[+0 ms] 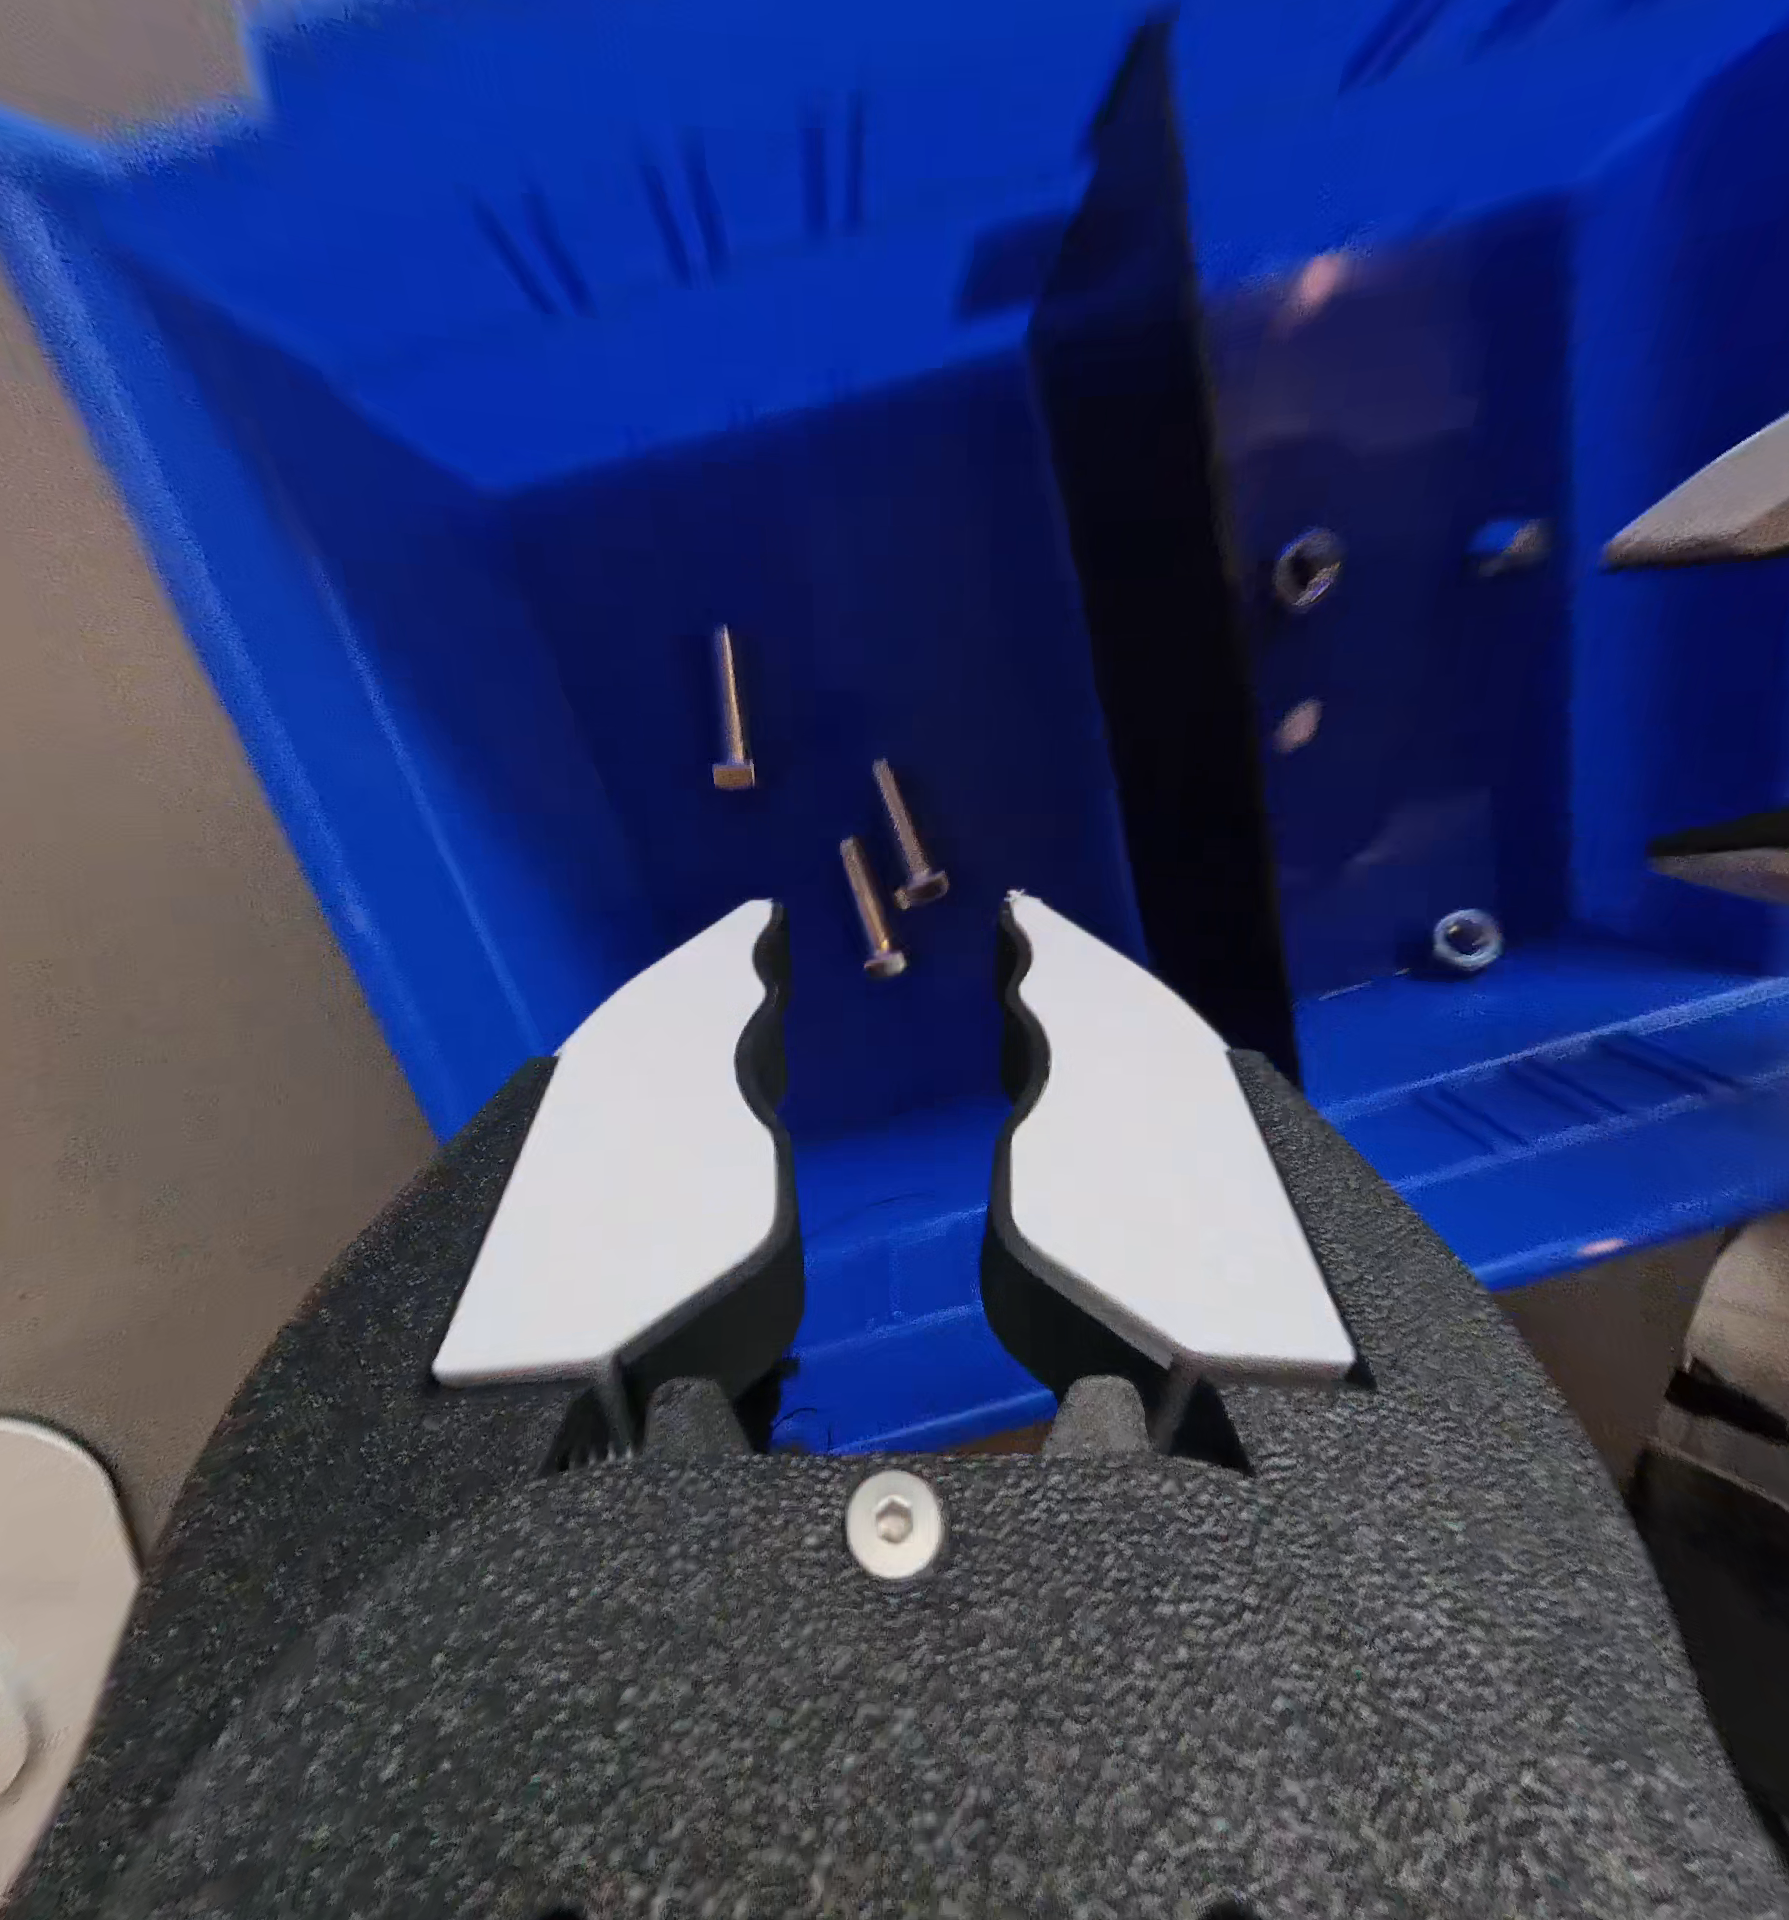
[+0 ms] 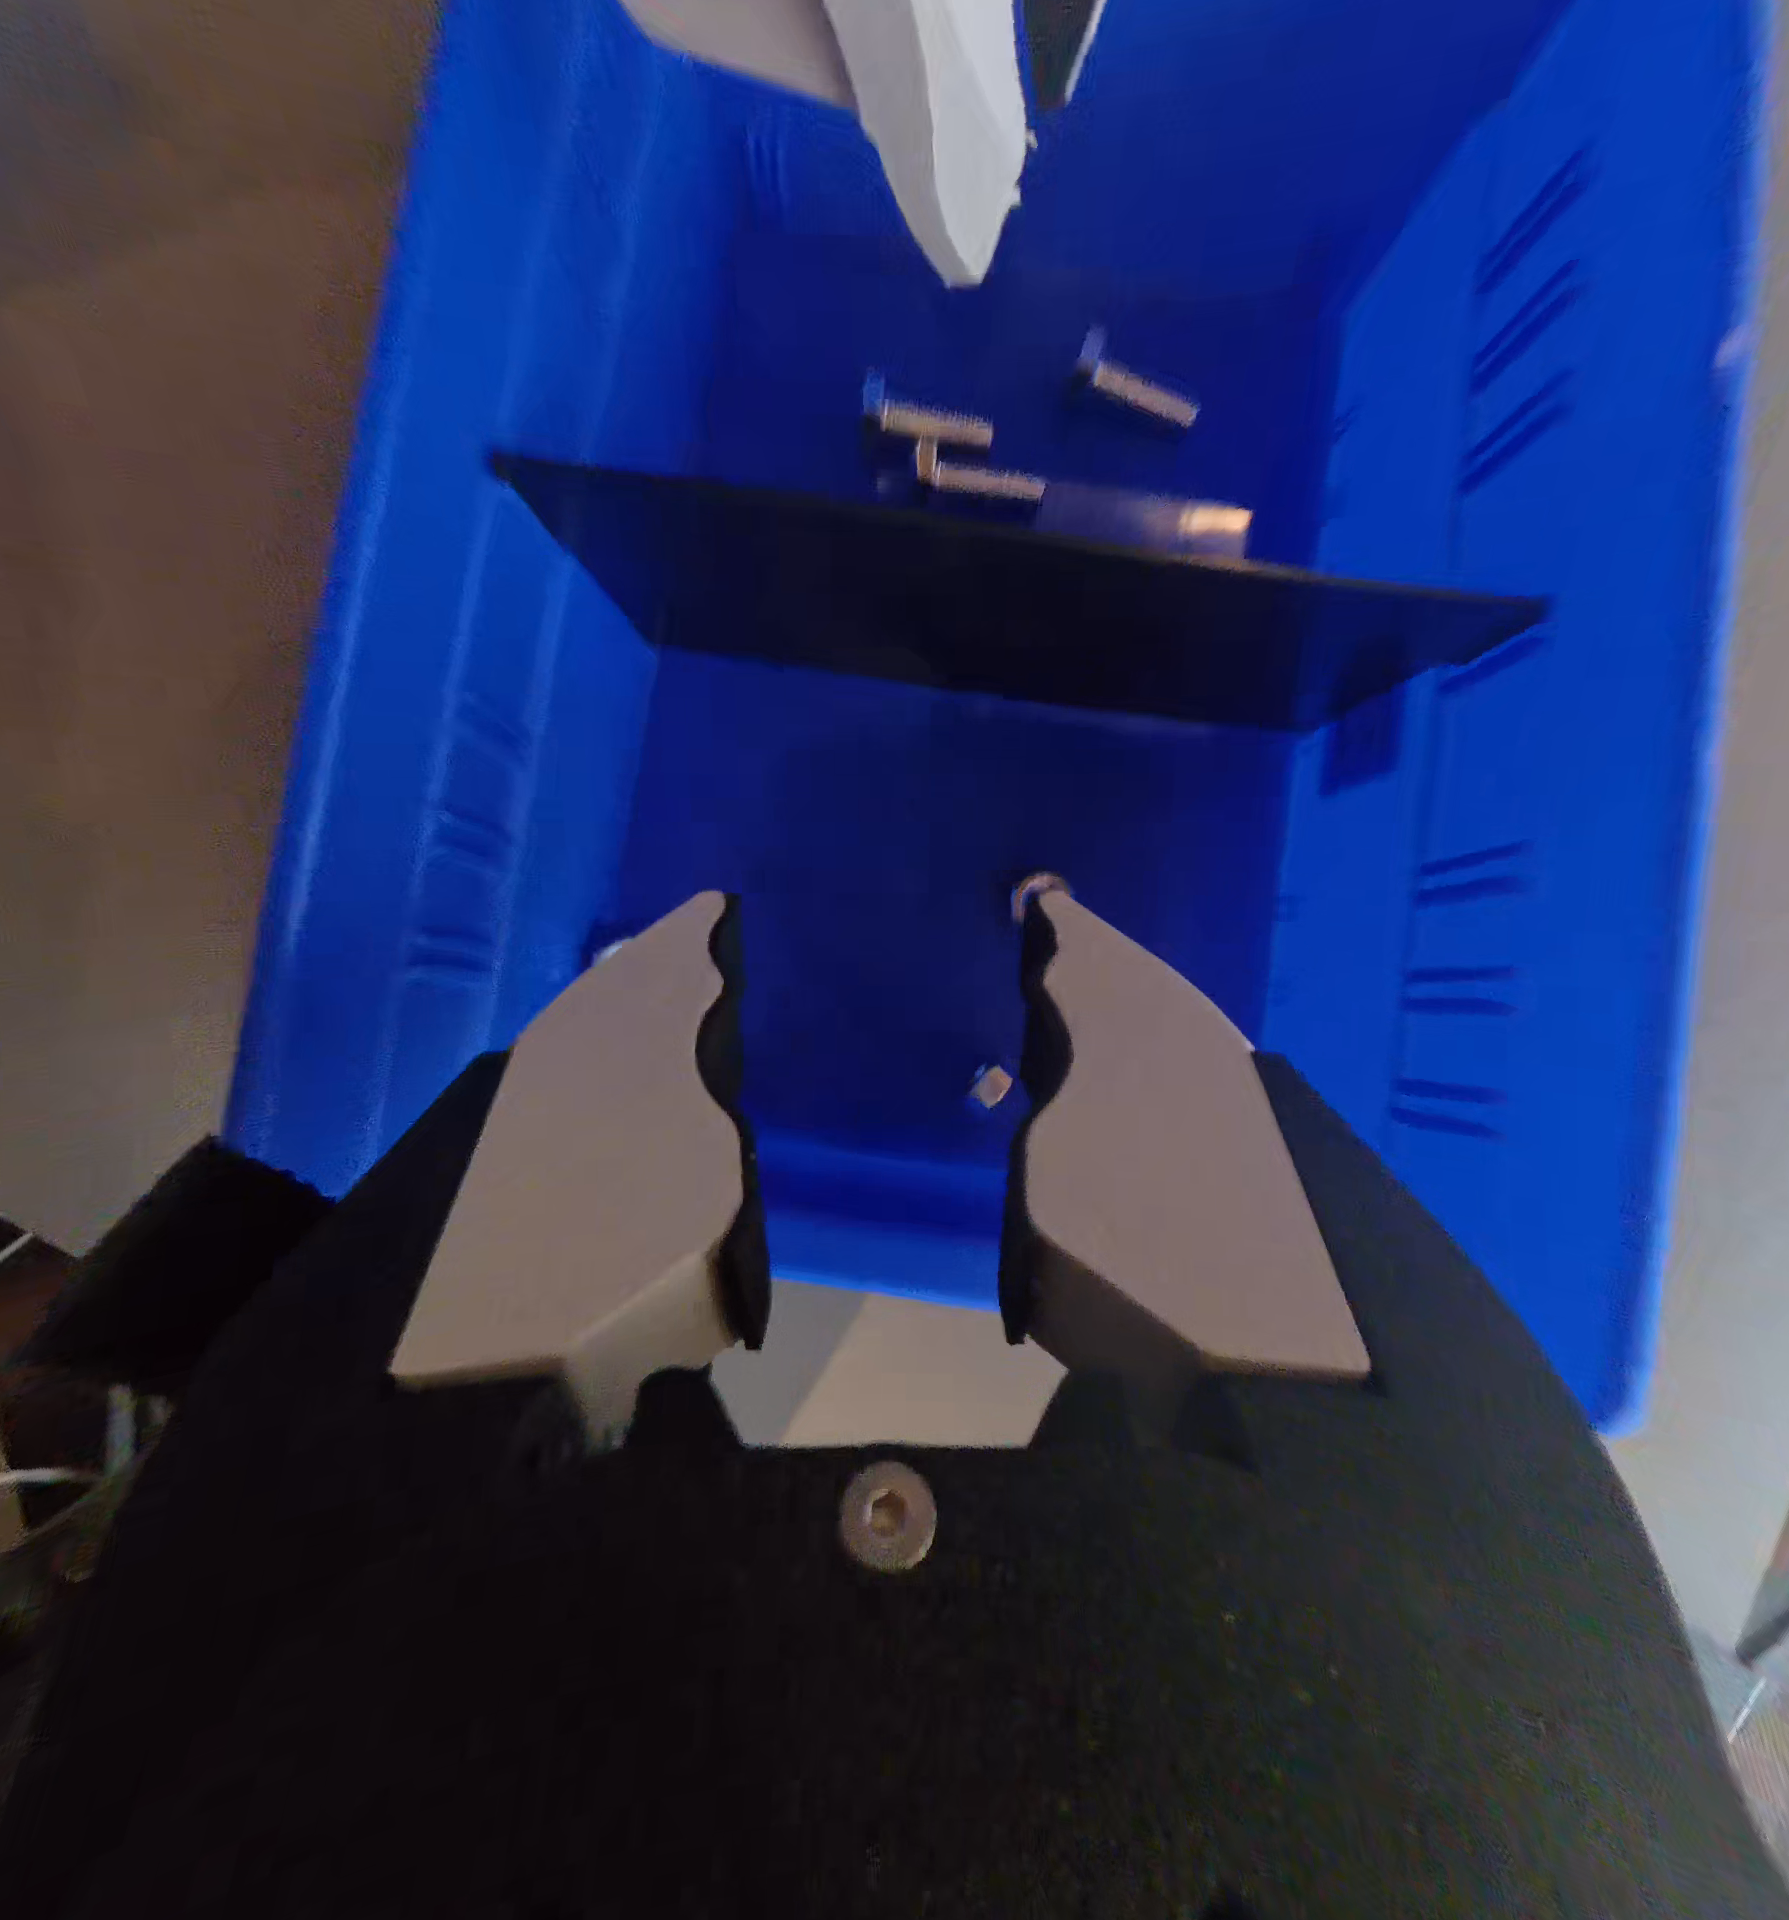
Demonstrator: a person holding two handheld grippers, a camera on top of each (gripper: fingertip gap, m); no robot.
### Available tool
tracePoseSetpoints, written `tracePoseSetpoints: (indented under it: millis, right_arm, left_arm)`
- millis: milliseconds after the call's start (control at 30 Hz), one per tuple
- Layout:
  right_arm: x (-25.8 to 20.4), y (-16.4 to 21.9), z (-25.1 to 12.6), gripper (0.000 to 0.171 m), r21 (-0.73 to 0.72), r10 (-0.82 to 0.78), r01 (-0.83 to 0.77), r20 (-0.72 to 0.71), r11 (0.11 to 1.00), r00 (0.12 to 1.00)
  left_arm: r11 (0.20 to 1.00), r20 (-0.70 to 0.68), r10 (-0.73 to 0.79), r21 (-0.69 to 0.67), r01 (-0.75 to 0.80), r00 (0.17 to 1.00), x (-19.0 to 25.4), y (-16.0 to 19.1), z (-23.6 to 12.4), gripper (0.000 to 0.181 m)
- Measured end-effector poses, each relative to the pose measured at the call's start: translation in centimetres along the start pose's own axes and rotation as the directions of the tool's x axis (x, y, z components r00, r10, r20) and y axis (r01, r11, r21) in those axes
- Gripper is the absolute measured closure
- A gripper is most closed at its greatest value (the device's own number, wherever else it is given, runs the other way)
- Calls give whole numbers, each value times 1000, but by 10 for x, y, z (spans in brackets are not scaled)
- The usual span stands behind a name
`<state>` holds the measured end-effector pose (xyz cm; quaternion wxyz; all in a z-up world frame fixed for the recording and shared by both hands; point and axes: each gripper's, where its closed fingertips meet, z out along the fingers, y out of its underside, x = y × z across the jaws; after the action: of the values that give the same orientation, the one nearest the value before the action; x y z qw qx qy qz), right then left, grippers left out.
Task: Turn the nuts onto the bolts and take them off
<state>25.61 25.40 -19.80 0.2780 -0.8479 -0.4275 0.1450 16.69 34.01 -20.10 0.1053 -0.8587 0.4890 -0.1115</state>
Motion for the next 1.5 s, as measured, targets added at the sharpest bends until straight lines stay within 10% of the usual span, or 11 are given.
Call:
tracePoseSetpoints:
  millis: [133,300,600,933,1133,1500]
  right_arm:
    - [3,-24,-26,127,202,-10,22,-57,979,998]
    - [-7,-50,-56,128,406,-47,85,-104,910,994]
    - [-59,-104,-87,120,672,-192,236,-140,702,971]
    - [-146,-158,-86,76,849,-363,181,14,497,932]
    - [-210,-179,-81,108,928,-539,118,98,353,836]
    - [-268,-187,-21,116,918,-640,105,181,382,747]
  left_arm:
    - [934,38,13,355,-26,999,5,-31,-50,143]
    - [617,202,-57,777,-124,978,6,-39,-147,144]
    - [115,418,-335,908,-403,845,38,74,-281,141]
    - [88,456,-508,871,-483,730,93,215,-323,134]
    - [151,438,-595,884,-442,674,119,295,-331,142]
    - [272,389,-764,918,-290,514,140,419,-311,148]
